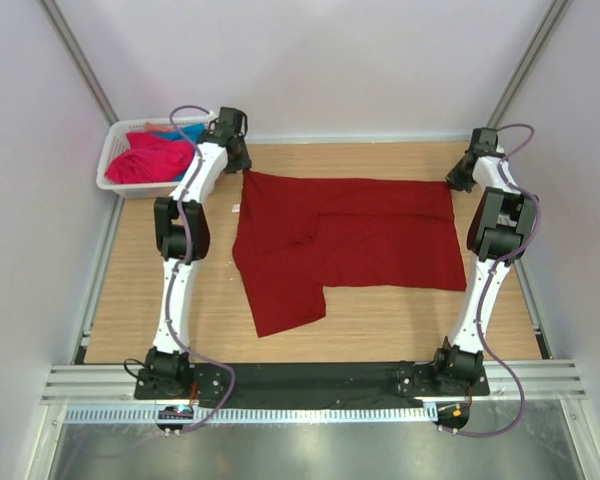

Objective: Fold and stack the t-shirts
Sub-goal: Fold the tshirt

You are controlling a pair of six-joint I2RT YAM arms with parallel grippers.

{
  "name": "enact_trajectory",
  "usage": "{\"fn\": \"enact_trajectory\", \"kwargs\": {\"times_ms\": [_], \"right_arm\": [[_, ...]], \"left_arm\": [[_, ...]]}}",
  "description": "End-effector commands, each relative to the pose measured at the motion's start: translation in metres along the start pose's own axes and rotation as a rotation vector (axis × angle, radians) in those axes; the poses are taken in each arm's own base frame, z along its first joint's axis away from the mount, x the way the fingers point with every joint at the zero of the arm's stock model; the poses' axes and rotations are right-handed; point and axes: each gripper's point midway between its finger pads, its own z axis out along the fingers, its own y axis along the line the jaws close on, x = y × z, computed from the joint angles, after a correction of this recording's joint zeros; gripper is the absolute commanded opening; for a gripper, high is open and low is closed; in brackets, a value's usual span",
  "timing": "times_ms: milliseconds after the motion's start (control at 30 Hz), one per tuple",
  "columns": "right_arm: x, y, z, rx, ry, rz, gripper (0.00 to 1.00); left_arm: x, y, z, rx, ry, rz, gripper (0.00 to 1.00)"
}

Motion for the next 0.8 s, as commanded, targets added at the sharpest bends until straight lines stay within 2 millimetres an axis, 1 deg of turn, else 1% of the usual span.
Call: {"fn": "enact_trajectory", "kwargs": {"times_ms": [0,33,100,133,167,200,233,267,300,333,367,400,433,467,500,533,567,600,633,667,700,733,767], "right_arm": [[-0.008,-0.017,-0.004,0.054,-0.020,0.008,0.01],[-0.008,-0.017,-0.006,0.058,-0.016,0.004,0.01],[-0.016,-0.015,-0.011,0.057,-0.020,0.004,0.02],[-0.012,-0.018,-0.014,0.078,0.005,0.005,0.05],[-0.014,-0.017,-0.018,0.085,0.007,0.008,0.08],[-0.024,-0.014,-0.027,0.085,-0.013,0.020,0.21],[-0.023,-0.016,-0.033,0.104,0.001,0.024,0.27],[-0.036,-0.016,-0.047,0.115,-0.031,0.030,0.31],[-0.038,-0.016,-0.054,0.124,-0.034,0.037,0.37],[-0.034,-0.020,-0.062,0.150,-0.013,0.037,0.39],[-0.039,-0.025,-0.073,0.179,-0.025,0.048,0.42],[-0.042,-0.027,-0.083,0.201,-0.029,0.063,0.46],[-0.033,-0.033,-0.092,0.236,0.011,0.066,0.47],[-0.032,-0.036,-0.104,0.250,0.015,0.071,0.48],[-0.028,-0.039,-0.111,0.266,0.032,0.077,0.49],[-0.015,-0.045,-0.122,0.302,0.082,0.090,0.49],[-0.006,-0.053,-0.130,0.336,0.109,0.098,0.49],[0.000,-0.060,-0.151,0.374,0.120,0.126,0.49],[0.005,-0.063,-0.159,0.383,0.132,0.123,0.49],[0.025,-0.071,-0.163,0.409,0.174,0.145,0.49],[0.025,-0.071,-0.181,0.397,0.152,0.165,0.49],[0.031,-0.072,-0.189,0.393,0.153,0.179,0.49],[0.058,-0.082,-0.186,0.418,0.207,0.204,0.48]], "left_arm": [[-0.033,-0.018,-0.028,0.100,-0.083,-0.007,0.38],[-0.038,-0.020,-0.034,0.109,-0.097,-0.002,0.38],[-0.047,-0.023,-0.045,0.124,-0.120,-0.003,0.39],[-0.056,-0.024,-0.061,0.126,-0.145,-0.003,0.39],[-0.055,-0.021,-0.068,0.109,-0.140,0.000,0.40],[-0.056,-0.017,-0.076,0.086,-0.147,0.003,0.40],[-0.054,-0.018,-0.084,0.073,-0.145,0.014,0.40],[-0.048,-0.015,-0.099,0.056,-0.127,0.028,0.41],[-0.039,-0.021,-0.106,0.051,-0.113,0.054,0.42],[-0.032,-0.021,-0.112,0.033,-0.105,0.071,0.43],[-0.031,-0.023,-0.132,0.040,-0.112,0.079,0.45],[-0.004,-0.028,-0.127,0.038,-0.056,0.116,0.45],[0.008,-0.030,-0.131,0.042,-0.034,0.130,0.45],[0.025,-0.027,-0.139,0.045,0.005,0.142,0.45],[0.039,-0.032,-0.146,0.060,0.036,0.156,0.45],[0.053,-0.036,-0.152,0.092,0.075,0.154,0.45],[0.062,-0.036,-0.159,0.109,0.096,0.149,0.45],[0.083,-0.032,-0.174,0.145,0.145,0.122,0.46],[0.090,-0.028,-0.179,0.146,0.144,0.106,0.46],[0.097,-0.030,-0.188,0.189,0.146,0.087,0.47],[0.116,-0.018,-0.200,0.190,0.165,0.068,0.49],[0.127,-0.011,-0.205,0.184,0.173,0.039,0.50],[0.139,-0.014,-0.211,0.230,0.204,0.022,0.51]]}}
